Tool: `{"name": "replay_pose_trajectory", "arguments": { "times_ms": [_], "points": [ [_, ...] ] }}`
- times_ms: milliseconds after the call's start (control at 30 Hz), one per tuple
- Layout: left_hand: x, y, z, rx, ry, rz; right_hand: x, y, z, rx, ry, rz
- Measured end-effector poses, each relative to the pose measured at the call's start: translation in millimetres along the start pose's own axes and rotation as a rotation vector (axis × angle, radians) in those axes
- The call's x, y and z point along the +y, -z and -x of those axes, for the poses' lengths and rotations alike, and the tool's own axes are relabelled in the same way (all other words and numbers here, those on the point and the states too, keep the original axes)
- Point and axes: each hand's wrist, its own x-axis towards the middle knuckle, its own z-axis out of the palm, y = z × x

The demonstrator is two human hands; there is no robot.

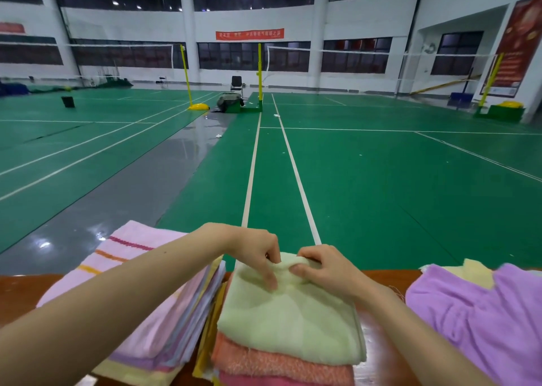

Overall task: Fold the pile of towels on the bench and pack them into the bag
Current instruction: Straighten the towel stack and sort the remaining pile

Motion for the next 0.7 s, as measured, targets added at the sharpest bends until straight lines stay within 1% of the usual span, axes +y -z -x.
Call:
{"name": "replay_pose_trajectory", "arguments": {
  "times_ms": [100, 167, 200, 333, 433, 533, 633, 700],
  "points": [
    [-3, 5, 5, 0.065, -0.024, -0.256, 2, -6, 2, 0.095, 0.022, 0.052],
    [-9, 4, 9, 0.109, -0.024, -0.327, 6, -15, 5, 0.167, 0.029, 0.105],
    [-13, 3, 10, 0.120, -0.017, -0.304, 8, -20, 7, 0.195, 0.032, 0.120],
    [-25, -4, 18, 0.143, 0.005, -0.056, 16, -36, 15, 0.267, 0.073, 0.146],
    [-23, -13, 22, 0.222, -0.005, -0.061, 18, -43, 20, 0.377, 0.168, 0.226],
    [-22, -23, 25, 0.309, -0.049, -0.226, 20, -48, 21, 0.502, 0.291, 0.323],
    [-25, -28, 26, 0.357, -0.059, -0.440, 19, -50, 21, 0.537, 0.359, 0.400],
    [-26, -27, 26, 0.387, -0.031, -0.512, 17, -51, 22, 0.544, 0.366, 0.459]
  ]
}}
